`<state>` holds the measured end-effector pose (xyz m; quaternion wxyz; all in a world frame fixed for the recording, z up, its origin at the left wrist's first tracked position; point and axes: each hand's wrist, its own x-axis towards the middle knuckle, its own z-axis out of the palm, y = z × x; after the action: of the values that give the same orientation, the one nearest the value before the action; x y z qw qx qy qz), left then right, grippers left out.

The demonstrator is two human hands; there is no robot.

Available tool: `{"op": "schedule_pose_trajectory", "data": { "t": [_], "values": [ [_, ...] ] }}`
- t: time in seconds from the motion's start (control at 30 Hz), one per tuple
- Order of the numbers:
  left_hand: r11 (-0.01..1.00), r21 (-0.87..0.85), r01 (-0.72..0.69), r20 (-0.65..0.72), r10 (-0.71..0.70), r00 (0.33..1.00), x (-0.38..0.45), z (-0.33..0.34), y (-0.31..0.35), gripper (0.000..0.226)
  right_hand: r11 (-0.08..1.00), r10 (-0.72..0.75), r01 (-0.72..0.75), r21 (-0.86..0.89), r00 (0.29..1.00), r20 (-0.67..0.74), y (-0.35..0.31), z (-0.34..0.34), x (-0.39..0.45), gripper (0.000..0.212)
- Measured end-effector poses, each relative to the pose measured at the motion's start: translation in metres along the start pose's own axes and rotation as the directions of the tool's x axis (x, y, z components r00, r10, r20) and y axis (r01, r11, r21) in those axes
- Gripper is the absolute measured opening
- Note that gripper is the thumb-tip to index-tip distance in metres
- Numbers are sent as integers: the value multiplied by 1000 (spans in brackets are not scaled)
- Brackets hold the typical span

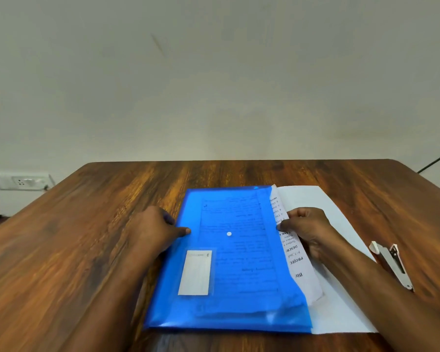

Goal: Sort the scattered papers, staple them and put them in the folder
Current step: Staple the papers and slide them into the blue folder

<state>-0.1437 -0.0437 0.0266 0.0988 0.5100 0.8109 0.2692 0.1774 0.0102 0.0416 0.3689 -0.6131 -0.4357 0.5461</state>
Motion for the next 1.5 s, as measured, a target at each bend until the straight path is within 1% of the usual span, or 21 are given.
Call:
{"op": "schedule_pose_trajectory", "data": {
  "t": [0.1,0.23,0.33,0.43,0.5,0.57,0.63,0.73,0.83,0.97,1.03,1.1,1.23,1.33,1.4,1.5],
  "values": [
    [998,-57,22,45,-20,999,2,2,0,24,1000,-7,8,17,999,-37,3,2,4,18],
    [999,-33,8,56,-7,998,4,5,2,23,999,-14,15,43,1000,-23,7,6,5,19],
    [993,-110,42,98,-31,995,4,3,2,20,999,21,-24,35,997,71,4,1,6,20],
    [976,-196,91,141,-64,988,1,0,2,20,996,81,-72,-50,976,204,-5,-12,1,26],
    [965,-226,133,167,-96,981,1,-4,2,21,990,92,-60,-127,959,268,-12,-22,-1,23],
    [957,-238,167,194,-122,973,1,-6,3,21,982,100,-46,-182,949,300,-17,-32,-1,19],
    [951,-251,181,209,-129,969,1,-7,4,21,980,111,-54,-194,948,299,-18,-38,2,17],
    [930,-309,199,244,-125,962,0,-5,4,19,986,112,-71,-149,952,286,-13,-34,5,9],
    [912,-349,218,300,-112,947,0,-3,4,17,993,98,-71,-99,950,296,-1,-24,10,13],
    [902,-370,221,322,-99,942,0,-5,2,14,997,65,-49,-56,938,341,6,-18,15,22],
    [898,-374,233,341,-101,935,0,-7,1,14,997,69,-55,-49,934,349,6,-20,15,22],
    [895,-375,243,359,-102,928,-1,-9,2,14,996,74,-49,-79,935,348,4,-21,15,16],
    [891,-376,254,364,-110,925,-3,-10,5,15,976,86,-15,-217,943,322,2,-25,13,6],
    [882,-386,272,385,-114,916,-3,-9,4,16,968,92,-10,-249,943,321,0,-24,11,3],
    [879,-386,280,392,-118,912,-2,-8,4,18,968,81,-5,-252,952,294,0,-23,11,7],
    [885,-376,274,403,-110,909,-3,-9,4,17,951,34,41,-305,971,235,1,-21,12,6]
  ]
}}
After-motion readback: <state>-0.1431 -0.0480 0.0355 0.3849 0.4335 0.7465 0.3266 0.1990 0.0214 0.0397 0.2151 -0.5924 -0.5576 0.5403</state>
